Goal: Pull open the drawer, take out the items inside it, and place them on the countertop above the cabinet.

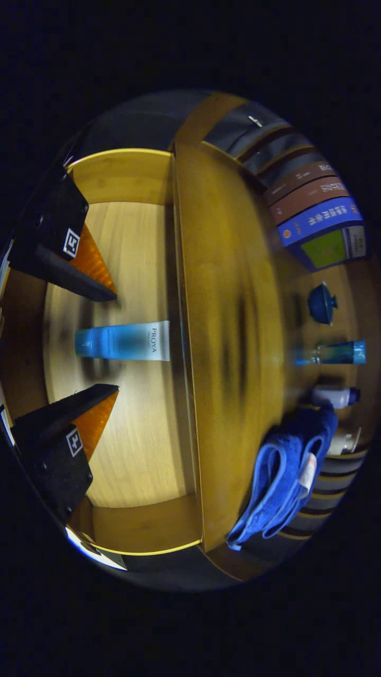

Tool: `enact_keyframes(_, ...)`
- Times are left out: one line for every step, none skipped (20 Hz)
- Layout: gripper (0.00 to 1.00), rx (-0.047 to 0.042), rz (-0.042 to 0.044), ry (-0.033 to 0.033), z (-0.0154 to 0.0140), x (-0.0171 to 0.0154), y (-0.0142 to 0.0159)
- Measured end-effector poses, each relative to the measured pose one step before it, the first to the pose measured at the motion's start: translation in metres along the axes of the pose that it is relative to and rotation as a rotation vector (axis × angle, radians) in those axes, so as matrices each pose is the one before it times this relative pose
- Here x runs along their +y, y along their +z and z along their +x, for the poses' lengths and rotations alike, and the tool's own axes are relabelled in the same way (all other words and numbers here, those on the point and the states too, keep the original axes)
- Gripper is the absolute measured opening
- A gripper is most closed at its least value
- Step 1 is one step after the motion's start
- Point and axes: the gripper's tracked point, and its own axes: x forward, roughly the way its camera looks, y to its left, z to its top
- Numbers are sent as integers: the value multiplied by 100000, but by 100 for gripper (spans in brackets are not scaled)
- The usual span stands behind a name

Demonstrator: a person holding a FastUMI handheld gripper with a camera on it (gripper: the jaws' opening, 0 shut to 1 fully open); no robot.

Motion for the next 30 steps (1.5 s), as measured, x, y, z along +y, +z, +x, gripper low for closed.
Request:
enact_keyframes(100,1870,-871,-608,521,159,-345)
enact_keyframes(99,1616,268,-343,372,136,-274)
enact_keyframes(99,1048,789,-732,731,-205,-260)
enact_keyframes(99,1254,694,-83,401,-67,-155)
enact_keyframes(99,2246,493,-88,286,-159,-306)
enact_keyframes(99,2477,647,150,281,-129,-393)
enact_keyframes(92,1752,702,130,219,-17,-151)
enact_keyframes(84,-68,301,-1007,-123,-350,120)
enact_keyframes(77,-391,-127,-127,110,-80,346)
enact_keyframes(70,324,-928,-1728,132,-518,-93)
enact_keyframes(62,-405,-1344,425,235,94,85)
enact_keyframes(55,-46,-647,-661,-391,-309,132)
enact_keyframes(47,50,-114,359,609,169,-394)
enact_keyframes(47,-68,-157,247,-464,51,134)
enact_keyframes(47,-393,145,202,75,20,-67)
enact_keyframes(47,-270,231,452,8,13,-116)
enact_keyframes(47,479,353,481,-192,-75,-201)
enact_keyframes(47,408,654,1005,-343,-103,-225)
enact_keyframes(47,-203,942,1185,-340,45,-292)
enact_keyframes(47,-964,544,844,-655,-67,-265)
enact_keyframes(47,-1268,169,966,-736,-188,-125)
enact_keyframes(47,-1600,69,720,-971,-248,-186)
enact_keyframes(47,-1516,20,657,-1097,-187,-283)
enact_keyframes(47,-1604,289,995,-1117,-236,-283)
enact_keyframes(47,-1734,484,1191,-999,-46,-240)
enact_keyframes(47,-2037,381,1426,-1277,-14,-94)
enact_keyframes(47,-2245,214,1252,-1150,-113,205)
enact_keyframes(47,-2568,93,1188,-1044,67,321)
enact_keyframes(47,-2768,-53,809,-1161,57,435)
enact_keyframes(47,-2875,-299,394,-921,78,712)
